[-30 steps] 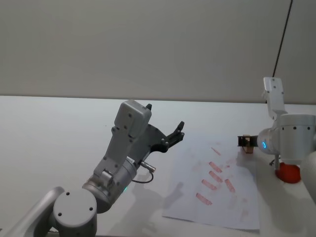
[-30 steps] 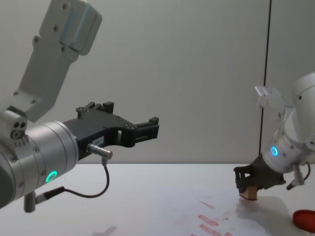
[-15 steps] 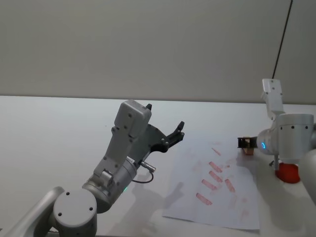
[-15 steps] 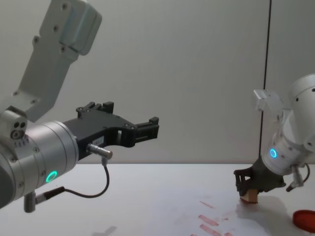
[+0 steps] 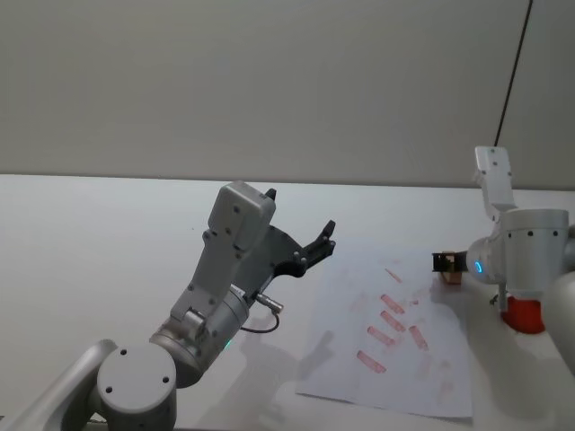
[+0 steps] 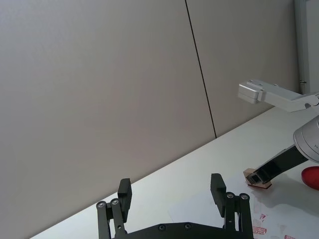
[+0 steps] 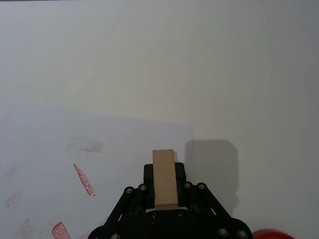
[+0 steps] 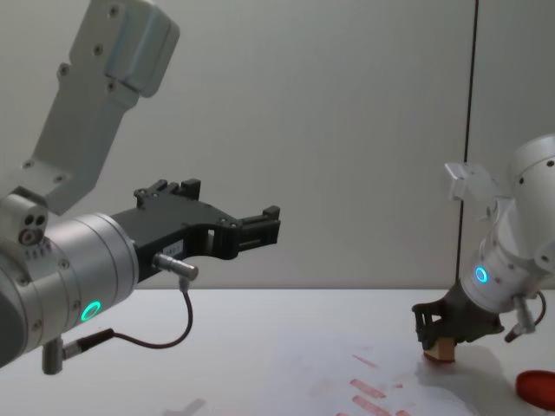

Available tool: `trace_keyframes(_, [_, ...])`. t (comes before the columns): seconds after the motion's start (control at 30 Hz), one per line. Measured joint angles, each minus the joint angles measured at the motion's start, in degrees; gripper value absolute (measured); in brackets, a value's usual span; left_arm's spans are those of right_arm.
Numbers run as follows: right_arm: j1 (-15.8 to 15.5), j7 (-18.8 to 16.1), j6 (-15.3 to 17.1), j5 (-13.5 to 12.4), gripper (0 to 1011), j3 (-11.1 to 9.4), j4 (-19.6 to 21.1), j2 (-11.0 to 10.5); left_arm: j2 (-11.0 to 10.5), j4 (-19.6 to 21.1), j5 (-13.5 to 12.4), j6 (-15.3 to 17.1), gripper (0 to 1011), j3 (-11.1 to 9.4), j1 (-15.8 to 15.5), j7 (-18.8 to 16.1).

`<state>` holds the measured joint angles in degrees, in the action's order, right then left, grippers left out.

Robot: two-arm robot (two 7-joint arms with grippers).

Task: Use the one hand to pick up the stamp and affix it onto the A4 paper.

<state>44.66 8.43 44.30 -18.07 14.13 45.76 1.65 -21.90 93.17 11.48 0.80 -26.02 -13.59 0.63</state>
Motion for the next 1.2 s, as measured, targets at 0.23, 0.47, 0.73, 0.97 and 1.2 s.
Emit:
trace_keyframes(0.23, [-0.4, -0.4, 0.0, 0.7, 219, 0.1, 0.2, 0.0, 0.0, 0.0, 0.0, 0.0, 1002, 0.0, 0.0, 0.0])
trace_keyframes(0.47, [-1.1, -0.7, -0.1, 1.4, 219, 0.1, 0.8, -0.1, 0.0, 0.0, 0.0, 0.0, 1002, 0.0, 0.0, 0.0])
trace_keyframes(0.73, [-2.2, -1.1, -0.2, 2.2, 218, 0.5, 1.7, -0.2, 0.0, 0.0, 0.0, 0.0, 1002, 0.0, 0.0, 0.0])
trace_keyframes(0.97, [-3.0, -1.3, -0.6, 2.7, 219, 0.8, 2.0, -0.2, 0.0, 0.0, 0.0, 0.0, 1002, 0.0, 0.0, 0.0])
trace_keyframes(1.2, [-3.7, -1.5, -1.3, 3.1, 219, 0.9, 2.0, -0.2, 0.0, 0.0, 0.0, 0.0, 1002, 0.0, 0.0, 0.0])
